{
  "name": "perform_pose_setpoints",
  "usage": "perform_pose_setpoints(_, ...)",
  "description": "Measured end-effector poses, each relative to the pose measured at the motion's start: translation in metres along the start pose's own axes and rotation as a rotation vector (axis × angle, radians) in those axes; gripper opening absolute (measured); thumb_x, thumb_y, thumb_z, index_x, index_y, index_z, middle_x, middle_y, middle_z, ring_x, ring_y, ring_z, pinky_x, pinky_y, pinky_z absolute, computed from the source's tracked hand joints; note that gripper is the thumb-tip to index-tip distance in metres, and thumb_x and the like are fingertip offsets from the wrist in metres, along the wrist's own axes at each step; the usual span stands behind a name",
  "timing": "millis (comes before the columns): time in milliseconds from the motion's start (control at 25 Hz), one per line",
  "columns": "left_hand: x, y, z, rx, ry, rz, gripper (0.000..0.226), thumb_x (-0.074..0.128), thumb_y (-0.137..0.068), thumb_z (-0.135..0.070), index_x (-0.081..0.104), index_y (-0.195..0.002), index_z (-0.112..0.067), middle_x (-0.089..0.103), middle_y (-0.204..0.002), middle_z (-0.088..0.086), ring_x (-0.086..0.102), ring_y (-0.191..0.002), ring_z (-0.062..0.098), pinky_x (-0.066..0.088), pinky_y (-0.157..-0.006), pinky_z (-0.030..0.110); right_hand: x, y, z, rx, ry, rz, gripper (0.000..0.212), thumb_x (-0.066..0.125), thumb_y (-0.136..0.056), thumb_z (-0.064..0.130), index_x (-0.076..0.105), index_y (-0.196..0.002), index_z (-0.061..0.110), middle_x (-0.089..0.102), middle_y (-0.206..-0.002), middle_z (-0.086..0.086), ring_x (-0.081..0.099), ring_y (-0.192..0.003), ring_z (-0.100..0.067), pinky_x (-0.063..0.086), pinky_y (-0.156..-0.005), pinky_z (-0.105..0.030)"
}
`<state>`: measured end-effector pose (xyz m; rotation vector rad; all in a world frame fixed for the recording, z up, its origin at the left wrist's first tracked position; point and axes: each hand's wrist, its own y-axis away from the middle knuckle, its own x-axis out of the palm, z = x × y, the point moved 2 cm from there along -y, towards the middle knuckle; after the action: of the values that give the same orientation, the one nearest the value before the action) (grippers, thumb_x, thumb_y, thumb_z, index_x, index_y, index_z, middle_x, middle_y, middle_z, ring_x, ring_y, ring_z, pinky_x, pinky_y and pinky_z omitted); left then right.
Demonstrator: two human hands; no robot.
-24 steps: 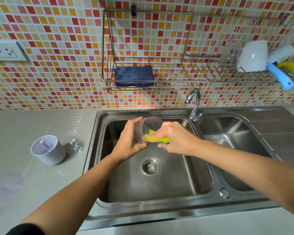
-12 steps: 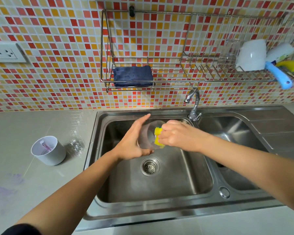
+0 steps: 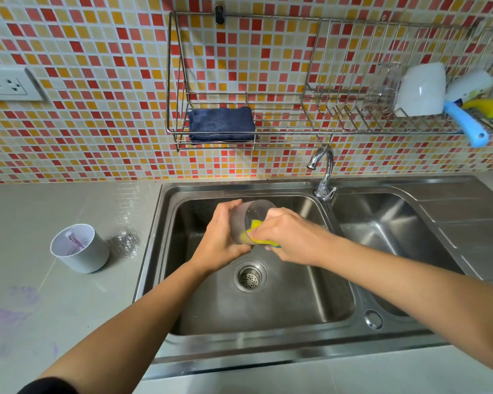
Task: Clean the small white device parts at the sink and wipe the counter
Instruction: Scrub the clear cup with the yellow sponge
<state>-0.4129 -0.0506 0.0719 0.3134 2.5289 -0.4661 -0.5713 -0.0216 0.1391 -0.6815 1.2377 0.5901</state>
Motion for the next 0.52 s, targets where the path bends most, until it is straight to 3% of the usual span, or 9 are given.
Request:
perform_pose_setpoints(80, 0.005, -0.001, 0.000, -0.007, -0.005, 0.014, 0.090, 0.081, -0.058, -0.015, 0.033, -0.134, -0.004, 0.040, -0.129, -0.002, 0.041, -0.121, 0.009, 0.025, -0.093, -0.005, -0.002, -0.001, 0.002, 0.048, -0.016, 0.028, 0.019, 0.073, -0.064, -0.001, 0.064, -0.074, 0.012, 0.065, -0.068, -0.003, 0.050, -0.068, -0.025, 0.051, -0.064, -0.040)
perform_pose_setpoints(160, 0.002, -0.001, 0.006, -0.057, 0.005, -0.039, 0.090, 0.083, -0.061, -0.011, 0.033, -0.135, -0.005, 0.039, -0.130, -0.002, 0.039, -0.120, 0.007, 0.026, -0.092, -0.004, -0.005, 0.001, 0.001, 0.212, -0.123, 0.003, 0.027, 0.069, -0.070, 0.002, 0.071, -0.094, 0.015, 0.071, -0.087, -0.002, 0.054, -0.078, -0.023, 0.045, -0.080, -0.028)
perform_pose_setpoints(240, -0.005, 0.000, 0.012, -0.117, 0.017, -0.094, 0.089, 0.084, -0.063, -0.013, 0.032, -0.135, -0.007, 0.039, -0.131, -0.001, 0.039, -0.119, 0.006, 0.029, -0.091, -0.002, -0.017, 0.007, -0.005, 0.364, -0.189, -0.149, 0.042, 0.066, -0.076, 0.004, 0.065, -0.116, 0.020, 0.069, -0.111, -0.002, 0.058, -0.096, -0.017, 0.032, -0.084, -0.010)
perform_pose_setpoints(320, -0.009, -0.003, 0.011, -0.162, 0.063, -0.133, 0.086, 0.085, -0.063, -0.015, 0.034, -0.132, -0.015, 0.041, -0.128, -0.003, 0.043, -0.116, 0.007, 0.035, -0.086, 0.000, -0.039, 0.005, -0.011, 0.460, -0.227, -0.364, 0.047, 0.061, -0.084, 0.006, 0.054, -0.128, 0.020, 0.060, -0.126, -0.001, 0.054, -0.112, -0.016, 0.027, -0.091, -0.006)
perform_pose_setpoints(440, -0.009, -0.013, 0.001, -0.190, 0.135, -0.161, 0.083, 0.086, -0.060, -0.015, 0.032, -0.122, -0.028, 0.045, -0.124, -0.003, 0.048, -0.110, 0.007, 0.040, -0.080, 0.004, -0.078, -0.015, -0.023, 0.479, -0.211, -0.708, 0.047, 0.058, -0.088, 0.012, 0.046, -0.133, 0.017, 0.053, -0.128, -0.005, 0.047, -0.111, -0.008, 0.022, -0.088, 0.006)
perform_pose_setpoints(520, -0.006, -0.020, -0.008, -0.191, 0.170, -0.147, 0.084, 0.087, -0.060, -0.015, 0.030, -0.121, -0.031, 0.046, -0.123, -0.005, 0.051, -0.108, 0.005, 0.042, -0.079, 0.004, -0.105, -0.037, -0.035, 0.503, -0.152, -0.823, 0.048, 0.057, -0.088, 0.020, 0.044, -0.134, 0.020, 0.044, -0.128, -0.009, 0.038, -0.109, -0.008, 0.022, -0.089, 0.002)
